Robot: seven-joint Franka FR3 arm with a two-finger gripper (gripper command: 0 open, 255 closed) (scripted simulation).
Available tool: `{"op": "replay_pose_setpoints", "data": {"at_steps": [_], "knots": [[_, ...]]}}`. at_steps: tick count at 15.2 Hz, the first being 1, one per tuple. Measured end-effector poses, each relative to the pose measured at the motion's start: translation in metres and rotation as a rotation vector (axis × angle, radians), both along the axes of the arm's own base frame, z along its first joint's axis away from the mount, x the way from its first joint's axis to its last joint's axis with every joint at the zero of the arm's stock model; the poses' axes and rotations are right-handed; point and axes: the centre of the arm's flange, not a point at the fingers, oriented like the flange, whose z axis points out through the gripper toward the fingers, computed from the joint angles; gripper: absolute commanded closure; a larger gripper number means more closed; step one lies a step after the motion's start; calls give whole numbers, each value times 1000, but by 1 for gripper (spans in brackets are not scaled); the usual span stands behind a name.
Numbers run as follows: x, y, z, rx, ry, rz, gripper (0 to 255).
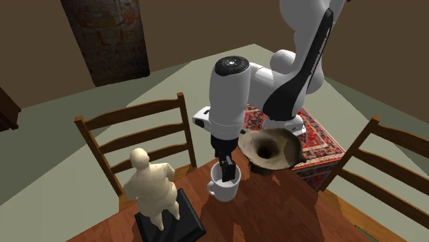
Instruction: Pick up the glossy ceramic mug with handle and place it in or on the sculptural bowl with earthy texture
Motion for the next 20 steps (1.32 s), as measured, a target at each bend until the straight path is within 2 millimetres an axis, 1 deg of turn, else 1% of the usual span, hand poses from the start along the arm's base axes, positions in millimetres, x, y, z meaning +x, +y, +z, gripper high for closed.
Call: {"op": "replay_pose_setpoints", "data": {"at_steps": [1, 2, 12, 14, 20], "knots": [[0, 0, 0, 0, 0, 0, 0], [0, 0, 0, 0, 0, 0, 255], [0, 0, 0, 0, 0, 0, 255], [0, 0, 6, 0, 0, 0, 255], [0, 0, 35, 0, 0, 0, 255]]}}
